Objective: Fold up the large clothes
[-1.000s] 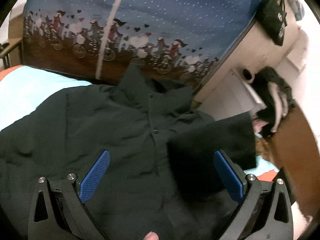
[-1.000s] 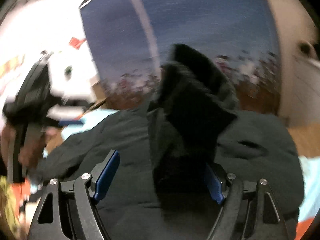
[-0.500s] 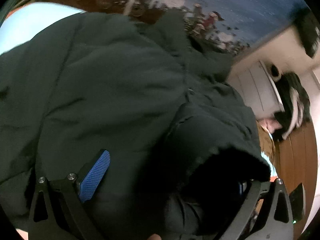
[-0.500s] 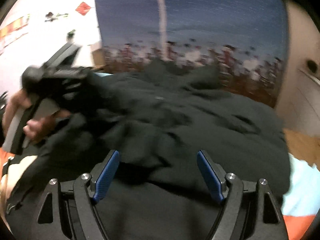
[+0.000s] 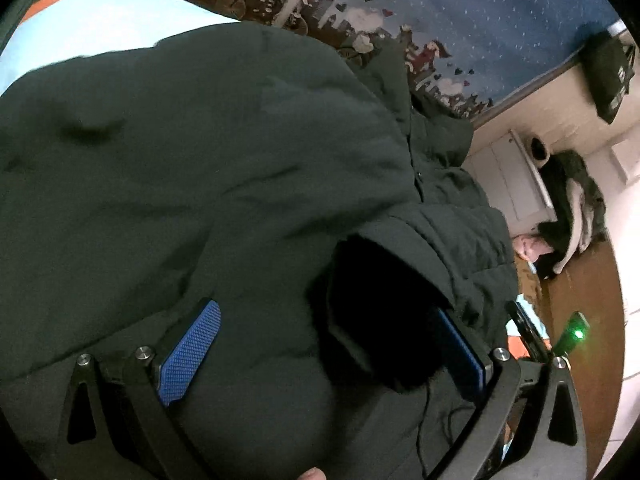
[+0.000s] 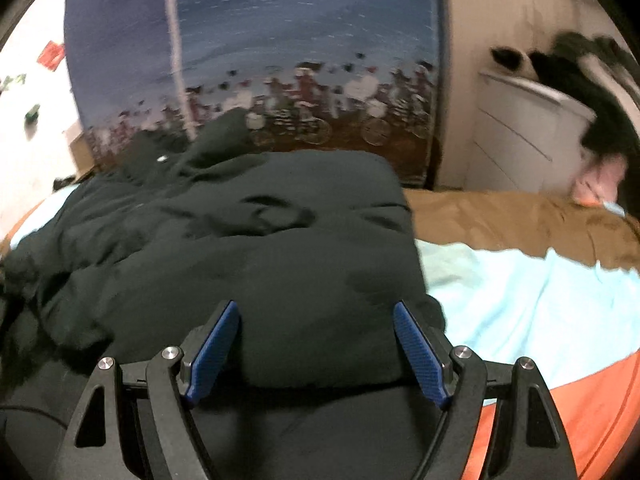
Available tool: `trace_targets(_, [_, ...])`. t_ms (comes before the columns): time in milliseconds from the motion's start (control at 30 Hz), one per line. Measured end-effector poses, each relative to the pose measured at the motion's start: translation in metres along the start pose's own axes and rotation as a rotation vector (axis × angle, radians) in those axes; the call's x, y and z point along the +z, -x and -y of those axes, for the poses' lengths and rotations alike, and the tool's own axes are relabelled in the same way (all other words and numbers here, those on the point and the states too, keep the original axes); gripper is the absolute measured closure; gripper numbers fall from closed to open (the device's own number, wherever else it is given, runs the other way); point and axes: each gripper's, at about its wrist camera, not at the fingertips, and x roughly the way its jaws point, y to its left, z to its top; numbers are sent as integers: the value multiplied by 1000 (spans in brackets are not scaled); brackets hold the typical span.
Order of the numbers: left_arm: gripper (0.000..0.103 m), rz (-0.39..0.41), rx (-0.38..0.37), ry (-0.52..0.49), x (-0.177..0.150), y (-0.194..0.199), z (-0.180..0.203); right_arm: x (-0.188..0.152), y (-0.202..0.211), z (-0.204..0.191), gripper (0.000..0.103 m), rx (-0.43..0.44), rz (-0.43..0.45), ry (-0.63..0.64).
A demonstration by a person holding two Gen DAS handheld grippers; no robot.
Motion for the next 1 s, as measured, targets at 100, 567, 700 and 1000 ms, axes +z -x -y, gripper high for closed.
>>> trace_targets(100, [3,40,-31,14,-11,18,-8,-3,-13,15,22,6,-51,-76])
trace_targets(567, [2,38,53,-127,-36,-10,32,-7,-44,17,8,-97,-206,-92])
trace_targets(700, [2,-1,166,-127,-39,-35,24,-4,-45,16,7,-120,-230,-91])
trace_targets(1000, [2,88,197,-80,-56,11,15,16,10,-52,7,-144,-25,92])
